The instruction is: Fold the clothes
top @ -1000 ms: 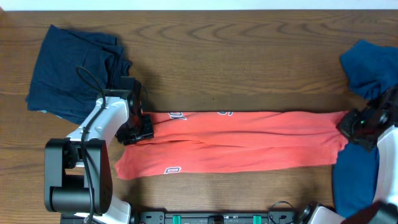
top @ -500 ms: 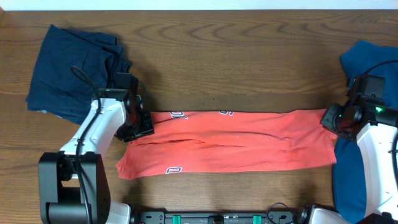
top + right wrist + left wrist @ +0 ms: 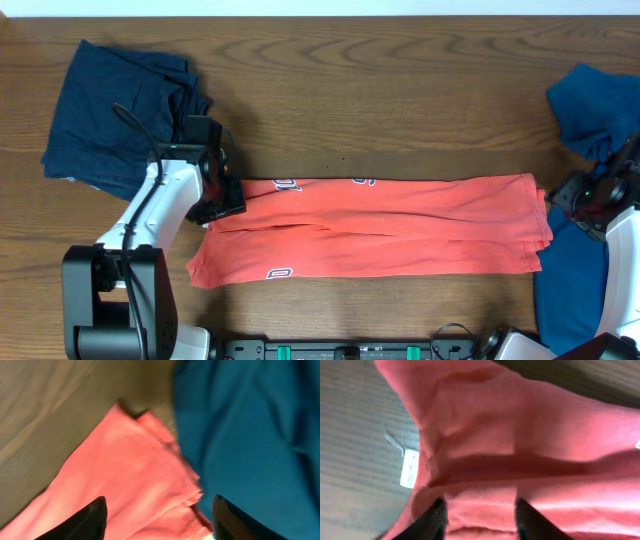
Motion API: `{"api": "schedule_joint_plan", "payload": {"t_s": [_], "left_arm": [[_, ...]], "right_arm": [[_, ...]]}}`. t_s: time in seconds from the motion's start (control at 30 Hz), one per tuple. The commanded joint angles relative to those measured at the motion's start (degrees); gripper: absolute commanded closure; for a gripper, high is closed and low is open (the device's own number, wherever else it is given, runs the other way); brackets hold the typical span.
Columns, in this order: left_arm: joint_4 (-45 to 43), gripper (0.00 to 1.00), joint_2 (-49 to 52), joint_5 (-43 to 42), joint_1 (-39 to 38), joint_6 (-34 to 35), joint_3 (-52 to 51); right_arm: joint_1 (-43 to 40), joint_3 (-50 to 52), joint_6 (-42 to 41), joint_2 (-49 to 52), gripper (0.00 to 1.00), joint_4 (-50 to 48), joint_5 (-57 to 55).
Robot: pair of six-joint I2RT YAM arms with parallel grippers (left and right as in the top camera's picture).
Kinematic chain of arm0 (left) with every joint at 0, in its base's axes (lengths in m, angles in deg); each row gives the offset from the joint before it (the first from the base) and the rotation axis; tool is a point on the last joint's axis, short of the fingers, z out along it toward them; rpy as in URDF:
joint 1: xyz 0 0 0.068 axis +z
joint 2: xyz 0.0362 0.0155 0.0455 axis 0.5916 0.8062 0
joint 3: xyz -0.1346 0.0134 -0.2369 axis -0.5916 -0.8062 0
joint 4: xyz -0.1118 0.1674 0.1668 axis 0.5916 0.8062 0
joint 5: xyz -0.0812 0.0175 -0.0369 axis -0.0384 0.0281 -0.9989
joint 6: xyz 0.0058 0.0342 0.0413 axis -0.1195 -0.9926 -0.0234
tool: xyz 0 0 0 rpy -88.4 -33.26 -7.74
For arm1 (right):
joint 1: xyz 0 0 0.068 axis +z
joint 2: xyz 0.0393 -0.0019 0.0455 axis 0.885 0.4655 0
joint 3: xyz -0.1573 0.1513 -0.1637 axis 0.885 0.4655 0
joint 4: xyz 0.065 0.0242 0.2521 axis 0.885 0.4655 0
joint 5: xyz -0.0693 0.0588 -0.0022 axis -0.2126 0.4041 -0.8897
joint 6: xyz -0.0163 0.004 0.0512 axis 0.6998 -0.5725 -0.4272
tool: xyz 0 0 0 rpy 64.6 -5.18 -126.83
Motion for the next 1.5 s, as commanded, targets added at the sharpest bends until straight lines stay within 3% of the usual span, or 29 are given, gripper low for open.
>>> {"api": "schedule_joint_plan", "payload": {"t_s": [0.0,0.03,0.2,0.5,0.7,0.9,1.13,1.2,1.3,1.47], "left_arm": [[-1.40,0.71,0.66,5.35,0.74,0.61,-3.63],[-2.10,0.79,1.14,8.11,1.46,2.75,-4.70],[-4.20,0.91,3.34,11.82,7.43,4.35,-6.32],[-6.38,0.92,4.98,11.41,19.21,2.75,-6.19],[-7.13,0.91,4.98,10.69,19.47,2.75,-6.19],[-7.17,0.91,4.98,10.69,19.47,2.75,-6.19],[-7.19,0.91,4.98,10.69,19.47,2.75,-6.19],[-7.17,0.91,4.98,10.69,19.47,2.75,-6.19],[-7.17,0.91,4.98,10.69,19.47,2.75,-6.19],[-7.13,0.91,4.96,9.70,19.47,2.27,-6.03]], "right_arm": [[-0.22,-0.02,2.89,0.09,0.34,0.24,6.60],[-0.22,0.11,2.89,0.26,0.33,0.33,7.19],[-0.24,1.53,2.86,1.90,0.29,0.26,7.74],[-0.17,7.26,5.64,7.56,0.30,-5.33,16.28],[1.05,11.72,9.01,12.94,0.28,-10.60,20.76],[2.95,15.26,18.95,18.36,0.30,-13.88,31.89],[4.42,16.46,20.37,21.66,0.48,-15.19,32.30],[4.46,16.46,20.50,21.66,0.60,-15.93,33.73],[4.26,16.26,20.41,21.59,0.95,-17.62,35.15],[2.10,13.53,19.63,21.05,0.99,-16.72,35.15]]}}
